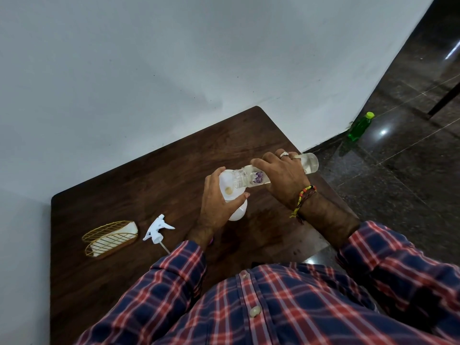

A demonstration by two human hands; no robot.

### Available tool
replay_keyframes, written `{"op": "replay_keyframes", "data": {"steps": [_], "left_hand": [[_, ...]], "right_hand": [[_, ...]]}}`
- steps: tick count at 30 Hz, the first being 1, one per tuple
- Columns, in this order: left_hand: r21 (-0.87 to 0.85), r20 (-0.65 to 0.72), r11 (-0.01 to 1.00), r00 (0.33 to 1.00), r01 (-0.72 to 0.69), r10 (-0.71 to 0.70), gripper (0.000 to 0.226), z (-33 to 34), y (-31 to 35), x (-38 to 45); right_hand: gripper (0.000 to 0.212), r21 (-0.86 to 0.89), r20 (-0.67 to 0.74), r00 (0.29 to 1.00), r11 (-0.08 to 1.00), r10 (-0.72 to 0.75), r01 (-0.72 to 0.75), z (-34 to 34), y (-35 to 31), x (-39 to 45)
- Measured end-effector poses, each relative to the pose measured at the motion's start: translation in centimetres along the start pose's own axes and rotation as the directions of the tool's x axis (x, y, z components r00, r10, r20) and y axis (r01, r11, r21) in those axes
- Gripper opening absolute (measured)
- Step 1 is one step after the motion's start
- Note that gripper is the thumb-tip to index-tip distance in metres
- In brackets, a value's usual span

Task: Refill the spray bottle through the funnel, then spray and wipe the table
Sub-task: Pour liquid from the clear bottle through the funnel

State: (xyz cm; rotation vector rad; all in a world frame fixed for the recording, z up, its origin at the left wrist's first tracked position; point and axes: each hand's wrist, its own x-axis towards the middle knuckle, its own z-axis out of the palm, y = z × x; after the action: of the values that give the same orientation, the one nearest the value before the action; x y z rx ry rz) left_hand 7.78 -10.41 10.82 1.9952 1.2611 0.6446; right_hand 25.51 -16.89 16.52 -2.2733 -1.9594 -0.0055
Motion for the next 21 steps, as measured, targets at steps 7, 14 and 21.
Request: {"op": "replay_keyframes", "data": {"steps": [7,14,21], "left_hand": [[-0.014,0.0,1.0,1.0,-0.006,0.006,0.087,-0.01,-0.01,-0.01],[-0.032,0.001,0.999,1.0,-0.017,0.017,0.088,-0.07,-0.17,0.03],[-0.032,0.019,0.999,1.0,-0.011,0.012,0.096,-0.09,-0.57,-0.01]], "right_hand": [[0.058,-0.007,0.014,1.0,1.0,-0.012,0.012,-0.12,-0.02,0.13],[0.057,-0.01,0.019,1.0,1.0,-0.014,0.014,-0.17,-0.04,0.22],[0.055,-0.011,0.003,1.0,1.0,-0.024,0.024,-0.19,0.11,0.34]]}}
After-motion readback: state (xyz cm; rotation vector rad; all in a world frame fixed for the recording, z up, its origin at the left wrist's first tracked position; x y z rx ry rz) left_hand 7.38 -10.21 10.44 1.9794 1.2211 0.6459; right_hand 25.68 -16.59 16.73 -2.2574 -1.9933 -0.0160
